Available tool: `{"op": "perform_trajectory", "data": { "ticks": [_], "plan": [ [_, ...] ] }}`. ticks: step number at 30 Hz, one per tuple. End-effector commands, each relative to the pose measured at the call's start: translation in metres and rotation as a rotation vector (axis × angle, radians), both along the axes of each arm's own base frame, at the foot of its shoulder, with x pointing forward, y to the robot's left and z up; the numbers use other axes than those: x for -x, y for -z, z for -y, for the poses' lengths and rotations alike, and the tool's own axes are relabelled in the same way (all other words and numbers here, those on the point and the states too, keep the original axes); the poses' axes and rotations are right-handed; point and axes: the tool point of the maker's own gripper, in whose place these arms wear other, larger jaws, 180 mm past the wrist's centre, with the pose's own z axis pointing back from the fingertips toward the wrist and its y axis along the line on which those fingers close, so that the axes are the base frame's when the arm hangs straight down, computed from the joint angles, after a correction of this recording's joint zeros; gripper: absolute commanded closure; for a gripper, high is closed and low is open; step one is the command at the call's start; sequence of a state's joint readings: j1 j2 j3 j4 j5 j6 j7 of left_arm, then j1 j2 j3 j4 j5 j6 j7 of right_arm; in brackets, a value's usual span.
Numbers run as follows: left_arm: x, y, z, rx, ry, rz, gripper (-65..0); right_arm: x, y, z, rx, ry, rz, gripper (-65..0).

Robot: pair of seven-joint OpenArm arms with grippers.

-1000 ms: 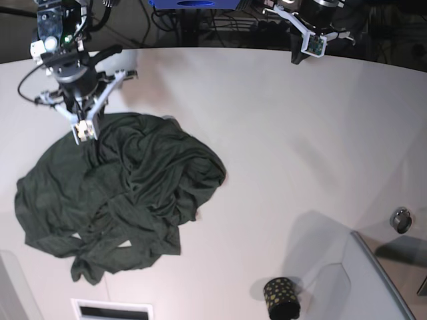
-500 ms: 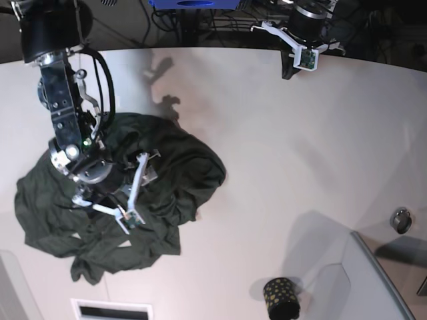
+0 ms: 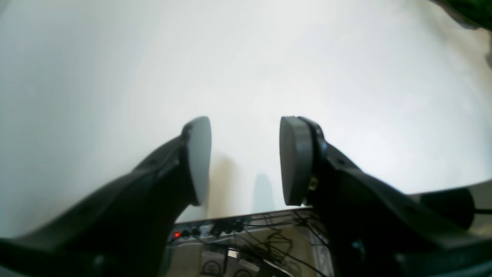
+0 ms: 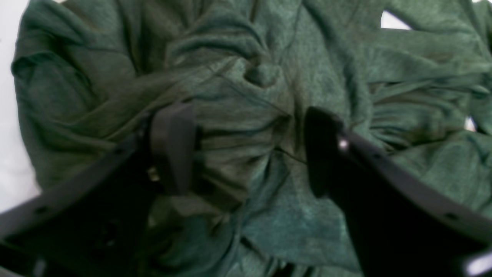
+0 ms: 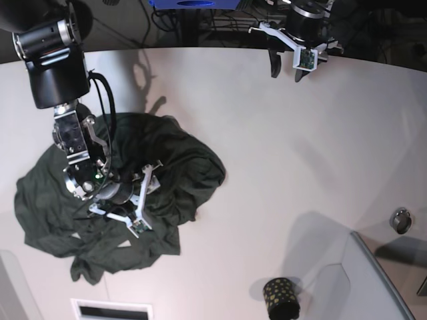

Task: Layout the t-shirt on the table in an organized manner, then fold the t-shirt properly
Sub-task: 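Lower the right gripper onto the crumpled green t-shirt, then grasp the shirt fabric with the right gripper and lift it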

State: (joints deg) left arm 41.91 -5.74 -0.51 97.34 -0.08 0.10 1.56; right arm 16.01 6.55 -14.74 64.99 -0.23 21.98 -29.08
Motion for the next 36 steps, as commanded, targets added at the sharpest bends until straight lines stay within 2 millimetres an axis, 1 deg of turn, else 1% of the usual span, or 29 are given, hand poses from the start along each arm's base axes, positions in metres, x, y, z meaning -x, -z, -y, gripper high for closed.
{"op": "perform_trajectory", "data": {
  "ticks": [1, 4, 9, 10, 11, 13, 14, 15, 17, 18, 21, 22, 23, 25, 27, 29, 30, 31, 33, 36],
  "plan": [
    [-0.002, -0.008, 0.000, 0.002, -0.001, 0.031, -26.5, -0.016, -0.013, 0.001, -0.014, 0.005, 0.045, -36.8],
    [-0.002, -0.007, 0.000, 0.002, -0.001, 0.029, -25.0, -0.020, -0.003, 0.007, -0.010, 0.018, 0.017, -33.6],
    [-0.002, -0.007, 0.000, 0.002, -0.001, 0.029, -25.0, -0.023, -0.002, 0.008, -0.019, 0.022, 0.022, -32.6],
    [-0.002, -0.007, 0.000, 0.002, -0.001, 0.029, -25.0, -0.022, -0.002, 0.007, -0.019, 0.021, 0.022, -29.9],
    [-0.002, -0.007, 0.000, 0.001, 0.000, 0.029, -25.0, -0.023, -0.002, 0.007, -0.020, 0.021, 0.023, -24.2],
    [-0.002, -0.007, -0.001, -0.001, 0.002, 0.027, -25.0, -0.021, -0.007, 0.006, -0.028, 0.023, 0.039, -10.4],
    [-0.002, -0.007, -0.001, -0.002, 0.002, 0.028, -25.0, -0.020, -0.011, 0.009, -0.038, 0.037, 0.054, -7.2],
    [-0.002, -0.006, -0.001, -0.003, 0.003, 0.026, -25.0, -0.021, -0.018, 0.010, -0.051, 0.048, 0.076, -7.2],
    [-0.001, -0.006, -0.002, -0.005, 0.003, 0.025, -25.0, -0.016, -0.027, 0.012, -0.070, 0.066, 0.108, -6.8],
    [-0.001, -0.006, -0.002, -0.005, 0.003, 0.025, -25.0, -0.014, -0.031, 0.015, -0.075, 0.076, 0.121, -5.9],
    [-0.006, -0.006, -0.003, -0.006, 0.003, 0.034, -25.0, -0.003, -0.039, 0.025, -0.084, 0.107, 0.151, -0.5],
    [-0.007, -0.006, -0.003, -0.006, 0.003, 0.035, -25.0, 0.000, -0.043, 0.030, -0.084, 0.123, 0.159, -0.3],
    [-0.007, -0.006, -0.003, -0.006, 0.003, 0.035, -25.0, 0.008, -0.045, 0.037, -0.080, 0.144, 0.159, -0.6],
    [-0.013, -0.010, -0.002, -0.005, 0.003, 0.052, -25.0, 0.021, -0.054, 0.050, -0.074, 0.182, 0.175, -0.6],
    [-0.018, -0.010, -0.003, -0.006, 0.002, 0.062, -25.0, 0.031, -0.061, 0.053, -0.074, 0.190, 0.193, -0.8],
    [-0.021, -0.012, -0.003, -0.006, 0.002, 0.069, -25.0, 0.031, -0.062, 0.053, -0.071, 0.187, 0.196, -1.5],
    [-0.021, -0.012, -0.003, -0.006, 0.002, 0.069, -25.0, 0.022, -0.068, 0.053, -0.073, 0.186, 0.210, -4.5],
    [-0.022, -0.012, -0.002, -0.006, 0.003, 0.071, -25.0, 0.016, -0.068, 0.053, -0.074, 0.188, 0.207, -8.0],
    [-0.023, -0.013, -0.002, -0.005, 0.003, 0.074, -25.0, 0.005, -0.061, 0.052, -0.064, 0.170, 0.160, -18.5],
    [-0.022, -0.012, -0.003, -0.006, 0.002, 0.071, -25.0, -0.007, -0.047, 0.042, -0.056, 0.068, 0.068, -35.9]
  ]
}}
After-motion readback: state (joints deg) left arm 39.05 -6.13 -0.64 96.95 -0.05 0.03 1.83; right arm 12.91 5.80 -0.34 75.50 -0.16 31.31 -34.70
